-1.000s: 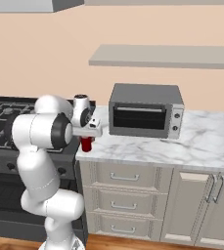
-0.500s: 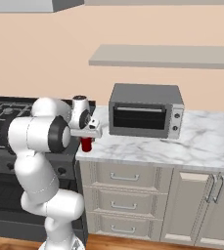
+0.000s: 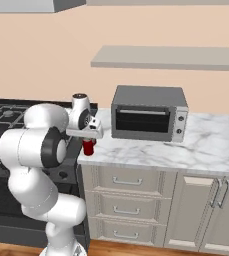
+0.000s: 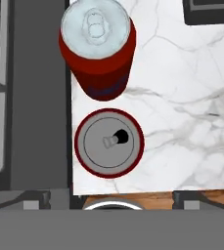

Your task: Four empty soda cans are scattered around the kitchen. Gather all the cans and cluster them next to the stove for recycling.

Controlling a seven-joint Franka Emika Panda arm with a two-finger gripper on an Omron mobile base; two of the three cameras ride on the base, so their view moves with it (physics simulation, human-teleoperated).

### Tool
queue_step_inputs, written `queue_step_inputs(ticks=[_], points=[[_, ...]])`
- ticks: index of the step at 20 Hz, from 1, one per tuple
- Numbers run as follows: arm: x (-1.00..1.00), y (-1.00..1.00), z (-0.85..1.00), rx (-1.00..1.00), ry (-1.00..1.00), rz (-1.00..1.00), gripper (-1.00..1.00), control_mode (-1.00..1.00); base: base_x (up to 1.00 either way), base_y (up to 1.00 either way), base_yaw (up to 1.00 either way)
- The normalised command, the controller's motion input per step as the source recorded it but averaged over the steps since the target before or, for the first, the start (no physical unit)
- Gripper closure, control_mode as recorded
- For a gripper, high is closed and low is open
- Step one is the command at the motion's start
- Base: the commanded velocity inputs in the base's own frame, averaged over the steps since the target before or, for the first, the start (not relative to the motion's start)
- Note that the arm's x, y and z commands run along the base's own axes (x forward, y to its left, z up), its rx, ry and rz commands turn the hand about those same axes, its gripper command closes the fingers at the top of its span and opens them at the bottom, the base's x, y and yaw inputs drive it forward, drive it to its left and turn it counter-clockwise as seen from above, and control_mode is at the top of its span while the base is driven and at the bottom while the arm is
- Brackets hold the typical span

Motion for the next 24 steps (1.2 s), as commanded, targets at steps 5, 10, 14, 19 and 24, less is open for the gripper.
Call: queue_step_inputs(ticks=[5, 10, 14, 19, 24], points=[[-0.37, -0.01, 0.24, 0.01, -0.01, 0.0, -1.0, -1.0, 0.0, 0.0, 0.0], [-0.36, 0.0, 0.23, 0.0, -0.02, 0.0, -1.0, -1.0, 0.0, 0.0, 0.0], [-0.37, 0.0, 0.22, 0.0, -0.03, 0.0, -1.0, -1.0, 0.0, 0.0, 0.0], [-0.26, -0.02, 0.2, 0.0, -0.08, 0.0, -1.0, -1.0, 0.0, 0.0, 0.0], [-0.17, 0.0, 0.24, 0.0, -0.08, 0.0, -1.0, -1.0, 0.0, 0.0, 0.0]])
